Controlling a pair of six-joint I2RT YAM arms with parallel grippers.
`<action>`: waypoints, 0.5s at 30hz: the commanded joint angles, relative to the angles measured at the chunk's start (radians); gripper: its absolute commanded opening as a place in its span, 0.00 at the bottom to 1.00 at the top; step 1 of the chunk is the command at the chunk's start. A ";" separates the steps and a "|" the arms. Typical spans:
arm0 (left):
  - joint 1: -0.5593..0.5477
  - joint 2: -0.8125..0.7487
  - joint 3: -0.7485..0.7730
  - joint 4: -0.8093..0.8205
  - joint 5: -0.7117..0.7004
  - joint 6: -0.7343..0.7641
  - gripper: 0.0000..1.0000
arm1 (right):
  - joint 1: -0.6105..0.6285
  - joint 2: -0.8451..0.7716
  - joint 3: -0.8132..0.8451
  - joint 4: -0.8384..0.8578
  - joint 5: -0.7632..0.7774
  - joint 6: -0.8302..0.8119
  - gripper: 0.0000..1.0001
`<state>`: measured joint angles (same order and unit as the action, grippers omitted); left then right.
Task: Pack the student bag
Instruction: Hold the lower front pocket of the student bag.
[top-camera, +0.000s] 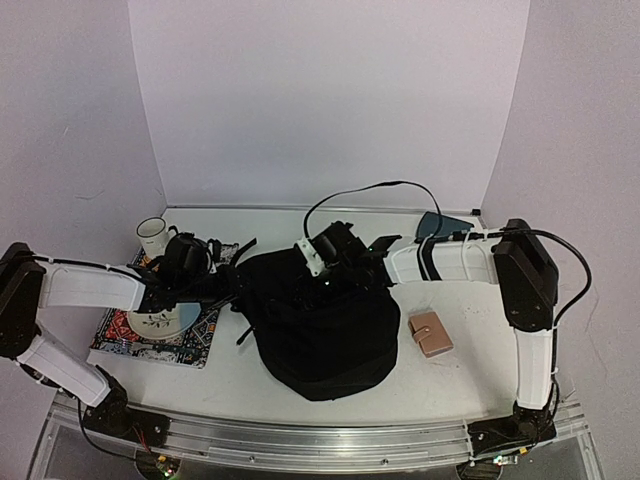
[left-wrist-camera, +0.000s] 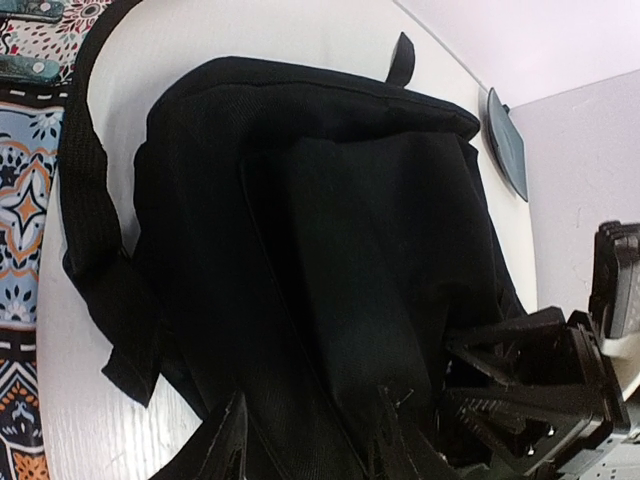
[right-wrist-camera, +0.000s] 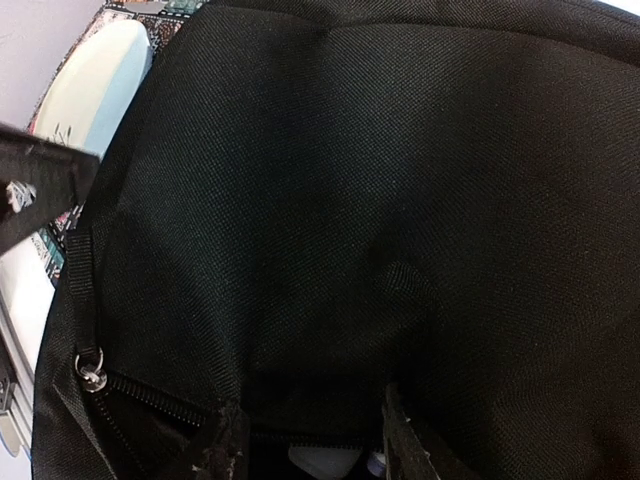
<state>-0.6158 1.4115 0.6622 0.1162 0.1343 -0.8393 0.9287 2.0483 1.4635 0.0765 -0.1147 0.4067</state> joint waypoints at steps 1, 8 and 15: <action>0.018 0.037 0.089 0.047 0.052 0.008 0.40 | 0.011 -0.036 -0.011 -0.075 0.017 -0.011 0.46; 0.031 0.144 0.140 0.042 0.093 0.016 0.40 | 0.028 -0.048 0.009 -0.075 0.016 -0.035 0.46; 0.031 0.235 0.166 0.045 0.167 0.008 0.26 | 0.048 -0.084 0.035 -0.095 0.024 -0.060 0.47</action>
<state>-0.5852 1.6215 0.7899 0.1238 0.2372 -0.8365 0.9490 2.0357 1.4646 0.0597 -0.0892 0.3763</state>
